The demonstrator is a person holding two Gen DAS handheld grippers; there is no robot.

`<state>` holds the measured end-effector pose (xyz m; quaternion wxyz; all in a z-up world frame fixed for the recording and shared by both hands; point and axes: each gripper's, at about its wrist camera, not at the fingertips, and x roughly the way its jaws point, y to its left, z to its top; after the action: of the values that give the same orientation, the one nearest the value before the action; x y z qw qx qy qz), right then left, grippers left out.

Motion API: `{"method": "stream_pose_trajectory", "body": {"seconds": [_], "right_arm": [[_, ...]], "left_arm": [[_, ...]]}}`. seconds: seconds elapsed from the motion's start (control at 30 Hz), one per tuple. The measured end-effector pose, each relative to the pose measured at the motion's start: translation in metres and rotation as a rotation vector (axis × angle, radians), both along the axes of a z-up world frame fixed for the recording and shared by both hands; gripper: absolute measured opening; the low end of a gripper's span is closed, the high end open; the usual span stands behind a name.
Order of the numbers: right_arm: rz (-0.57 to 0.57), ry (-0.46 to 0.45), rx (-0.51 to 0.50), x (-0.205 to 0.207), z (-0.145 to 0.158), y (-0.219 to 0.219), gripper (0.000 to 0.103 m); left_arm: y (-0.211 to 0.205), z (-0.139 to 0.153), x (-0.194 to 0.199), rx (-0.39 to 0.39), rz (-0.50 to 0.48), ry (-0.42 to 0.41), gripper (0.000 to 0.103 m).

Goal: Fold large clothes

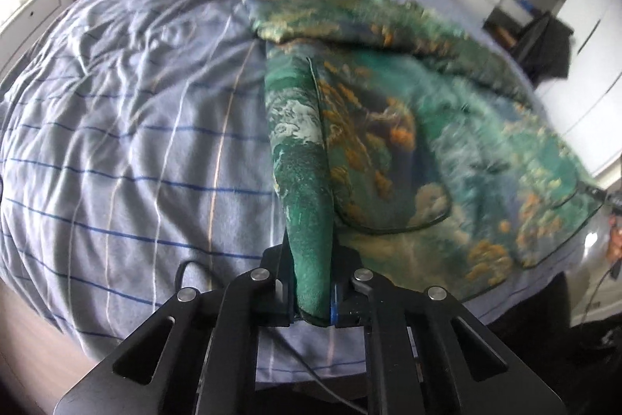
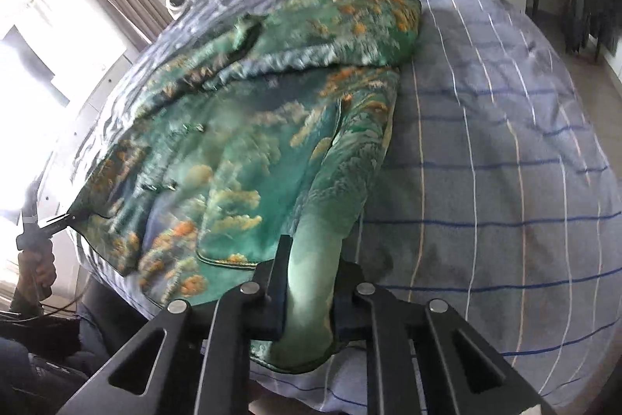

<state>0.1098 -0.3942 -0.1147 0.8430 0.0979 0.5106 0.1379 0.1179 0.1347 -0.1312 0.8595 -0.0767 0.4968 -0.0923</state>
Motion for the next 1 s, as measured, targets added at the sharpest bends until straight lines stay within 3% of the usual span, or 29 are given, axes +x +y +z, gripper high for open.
{"method": "stream_pose_trajectory", "body": {"seconds": [0.2, 0.37, 0.47, 0.53, 0.63, 0.73, 0.83, 1.0], "right_arm": [[0.018, -0.011, 0.022, -0.013, 0.016, -0.001, 0.015], [0.040, 0.036, 0.062, -0.048, 0.024, -0.010, 0.015], [0.016, 0.075, 0.183, -0.073, 0.038, -0.017, 0.014], [-0.013, 0.049, 0.304, -0.082, 0.056, -0.024, 0.013], [-0.036, -0.039, 0.407, -0.073, 0.084, -0.031, 0.013], [-0.059, -0.121, 0.473, -0.037, 0.094, -0.039, 0.013], [-0.103, -0.146, 0.492, 0.017, 0.082, -0.048, 0.013], [-0.211, -0.098, 0.551, 0.115, 0.030, -0.061, 0.013]], "left_arm": [[-0.001, 0.016, -0.020, -0.017, -0.003, -0.002, 0.009], [0.013, 0.024, -0.071, -0.039, 0.013, 0.065, 0.009], [0.025, 0.045, -0.098, -0.102, 0.043, 0.069, 0.009], [0.030, 0.063, -0.100, -0.132, 0.060, 0.035, 0.008], [0.041, 0.086, -0.072, -0.223, 0.087, -0.052, 0.008], [0.052, 0.092, -0.016, -0.305, 0.121, -0.099, 0.008], [0.044, 0.084, 0.048, -0.268, 0.135, -0.120, 0.009], [0.027, 0.056, 0.133, -0.182, 0.167, -0.117, 0.014]]}}
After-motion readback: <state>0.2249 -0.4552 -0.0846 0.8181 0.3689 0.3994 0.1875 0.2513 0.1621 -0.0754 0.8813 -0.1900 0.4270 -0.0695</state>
